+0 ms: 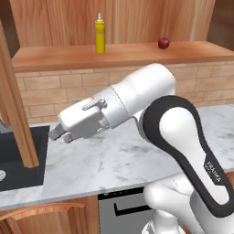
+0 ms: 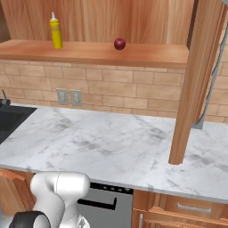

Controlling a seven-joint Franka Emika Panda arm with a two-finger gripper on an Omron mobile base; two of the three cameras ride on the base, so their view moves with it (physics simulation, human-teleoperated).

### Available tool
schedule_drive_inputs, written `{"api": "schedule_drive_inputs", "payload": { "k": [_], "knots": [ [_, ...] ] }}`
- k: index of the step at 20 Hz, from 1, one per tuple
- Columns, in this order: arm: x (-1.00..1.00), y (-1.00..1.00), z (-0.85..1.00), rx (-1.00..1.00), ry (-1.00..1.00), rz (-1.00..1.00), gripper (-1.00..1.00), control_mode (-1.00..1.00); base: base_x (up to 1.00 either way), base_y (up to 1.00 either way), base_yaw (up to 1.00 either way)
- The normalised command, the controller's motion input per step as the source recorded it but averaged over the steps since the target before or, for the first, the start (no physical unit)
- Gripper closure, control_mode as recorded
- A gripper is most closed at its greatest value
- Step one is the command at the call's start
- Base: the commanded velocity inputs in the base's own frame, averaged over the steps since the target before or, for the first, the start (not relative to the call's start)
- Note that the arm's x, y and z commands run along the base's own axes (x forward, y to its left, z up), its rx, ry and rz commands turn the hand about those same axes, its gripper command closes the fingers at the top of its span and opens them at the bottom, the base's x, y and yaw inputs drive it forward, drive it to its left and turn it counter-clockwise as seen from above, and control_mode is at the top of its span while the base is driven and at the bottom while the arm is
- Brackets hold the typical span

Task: The dining table condiment station is running low on mustard. Refill the condiment station by opening the cabinet and taking the mustard from the cabinet and placing it on the dining table.

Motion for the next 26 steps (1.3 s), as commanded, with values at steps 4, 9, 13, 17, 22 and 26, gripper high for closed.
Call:
{"api": "schedule_drive_inputs", "payload": {
  "k": [4, 9, 13, 17, 22, 26],
  "knots": [
    [-0.29, -0.99, 0.12, -0.35, -0.38, -0.26, -1.0, -1.0, 0.0, 0.0, 0.0],
    [0.12, -0.8, 0.05, -0.25, -0.29, -0.31, -1.0, -1.0, 0.0, 0.0, 0.0],
    [0.4, -0.74, 0.14, -0.07, -0.29, -0.22, -1.0, -1.0, 0.0, 0.0, 0.0],
    [0.66, -0.49, 0.17, -0.03, -0.35, -0.14, -1.0, -1.0, 0.0, 0.0, 0.0],
    [0.78, -0.01, 0.03, -0.01, -0.3, -0.12, -1.0, -1.0, 0.0, 0.0, 0.0],
    [0.61, 0.06, 0.07, -0.01, -0.09, -0.22, -1.0, -1.0, 0.0, 0.0, 0.0]
  ]
}}
